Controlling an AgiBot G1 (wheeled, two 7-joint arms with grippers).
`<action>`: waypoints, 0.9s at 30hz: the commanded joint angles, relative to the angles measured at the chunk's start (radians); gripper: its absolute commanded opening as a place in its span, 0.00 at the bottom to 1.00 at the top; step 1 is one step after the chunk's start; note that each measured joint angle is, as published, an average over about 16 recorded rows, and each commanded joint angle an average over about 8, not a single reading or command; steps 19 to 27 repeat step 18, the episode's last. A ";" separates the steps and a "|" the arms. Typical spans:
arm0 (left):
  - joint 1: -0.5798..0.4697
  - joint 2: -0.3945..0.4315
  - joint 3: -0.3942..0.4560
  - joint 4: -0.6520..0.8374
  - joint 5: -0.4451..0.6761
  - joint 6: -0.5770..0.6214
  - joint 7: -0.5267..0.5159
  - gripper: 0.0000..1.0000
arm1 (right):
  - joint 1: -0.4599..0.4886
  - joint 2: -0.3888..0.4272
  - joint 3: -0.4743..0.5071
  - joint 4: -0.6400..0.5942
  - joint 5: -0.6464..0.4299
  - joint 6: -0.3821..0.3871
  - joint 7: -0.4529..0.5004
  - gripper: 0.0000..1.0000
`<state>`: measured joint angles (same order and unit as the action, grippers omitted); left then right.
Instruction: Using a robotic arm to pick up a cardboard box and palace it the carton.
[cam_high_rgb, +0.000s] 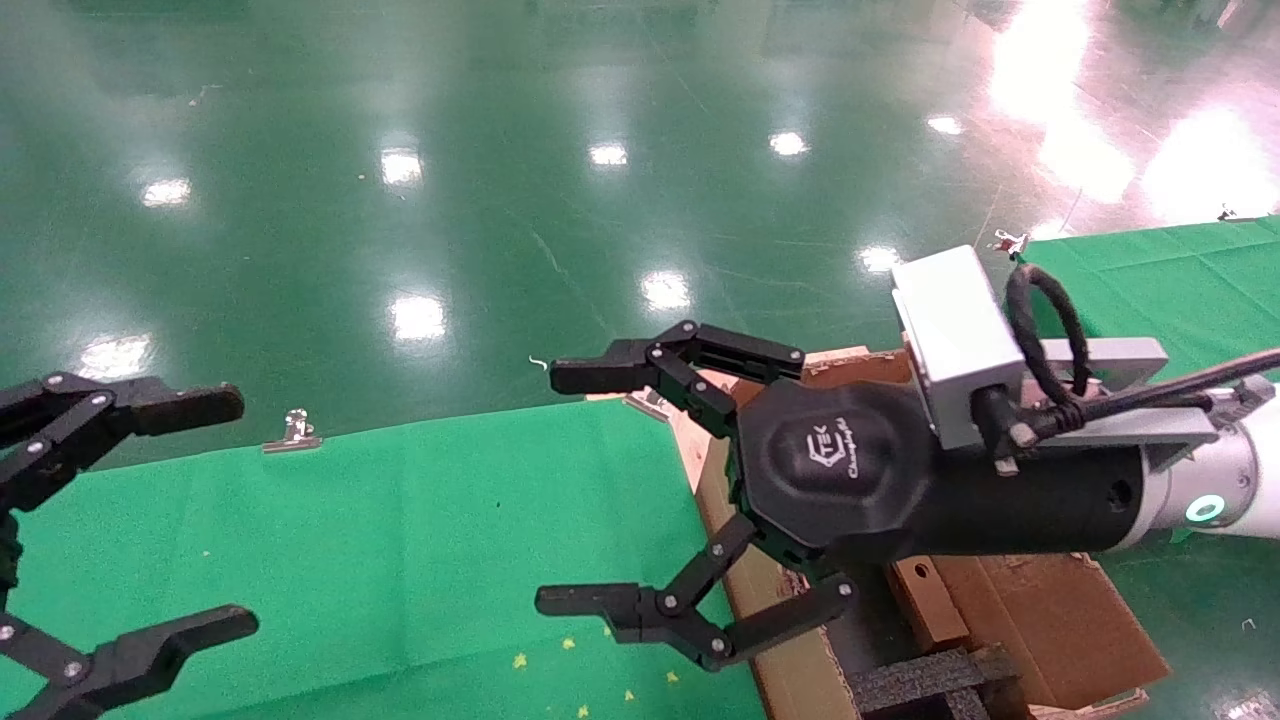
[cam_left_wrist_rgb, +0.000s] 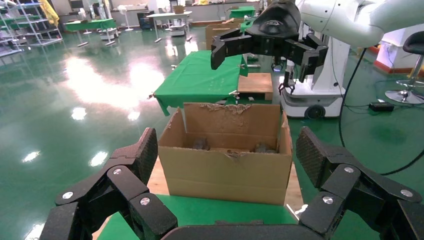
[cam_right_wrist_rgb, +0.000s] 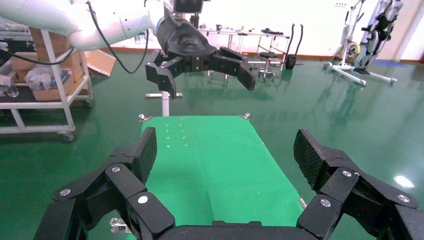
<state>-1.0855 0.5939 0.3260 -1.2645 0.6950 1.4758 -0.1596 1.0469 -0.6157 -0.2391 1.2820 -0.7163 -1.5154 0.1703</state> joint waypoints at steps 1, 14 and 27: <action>0.000 0.000 0.000 0.000 0.000 0.000 0.000 1.00 | 0.000 0.000 0.000 0.000 0.001 -0.001 0.001 1.00; 0.000 0.000 0.000 0.000 0.000 0.000 0.000 1.00 | 0.020 0.003 -0.029 0.001 -0.010 0.014 0.014 1.00; 0.000 0.000 0.000 0.000 0.000 0.000 0.000 1.00 | 0.022 0.003 -0.032 0.001 -0.011 0.016 0.015 1.00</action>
